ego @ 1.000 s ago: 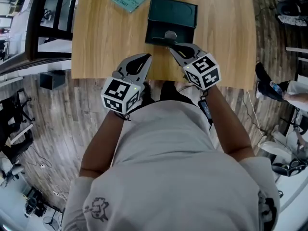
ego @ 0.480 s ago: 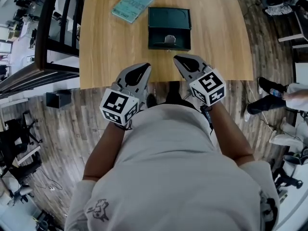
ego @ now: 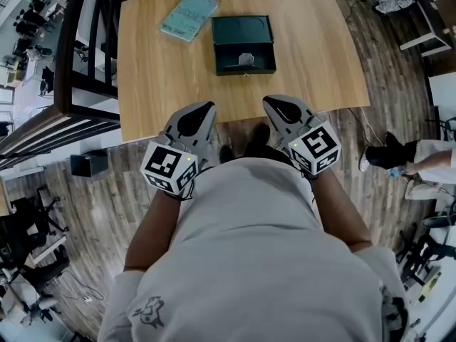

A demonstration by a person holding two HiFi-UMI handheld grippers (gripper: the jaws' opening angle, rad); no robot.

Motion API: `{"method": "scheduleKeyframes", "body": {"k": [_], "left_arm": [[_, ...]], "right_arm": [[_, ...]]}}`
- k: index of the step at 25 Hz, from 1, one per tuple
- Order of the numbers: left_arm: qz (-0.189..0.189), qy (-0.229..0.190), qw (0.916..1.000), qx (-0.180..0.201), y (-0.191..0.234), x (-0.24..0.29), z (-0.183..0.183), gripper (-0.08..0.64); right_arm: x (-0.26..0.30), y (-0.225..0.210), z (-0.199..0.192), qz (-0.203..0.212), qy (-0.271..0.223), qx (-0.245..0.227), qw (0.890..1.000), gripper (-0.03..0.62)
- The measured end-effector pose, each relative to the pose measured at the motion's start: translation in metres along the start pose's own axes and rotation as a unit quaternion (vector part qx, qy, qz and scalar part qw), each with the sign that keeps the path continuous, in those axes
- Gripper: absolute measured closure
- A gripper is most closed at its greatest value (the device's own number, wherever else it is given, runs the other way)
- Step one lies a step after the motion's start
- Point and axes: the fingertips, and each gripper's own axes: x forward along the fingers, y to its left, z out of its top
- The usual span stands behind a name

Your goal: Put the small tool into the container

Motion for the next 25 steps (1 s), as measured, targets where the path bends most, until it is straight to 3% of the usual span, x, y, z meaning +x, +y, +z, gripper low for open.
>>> {"method": "scheduleKeyframes", "body": {"k": [14,25], "left_arm": [[0.013,0.010,0.9999,0.002,-0.039,-0.005,-0.008,0.555],[0.024,0.015,0.9996,-0.005,-0.115,0.022,-0.018,0.555]], "right_arm": [[-0.050,-0.002,0.001,0.002,-0.022,0.001,1.000,0.588],[-0.125,-0.017,-0.024,0.016,-0.021,-0.005,1.000,0.588]]}}
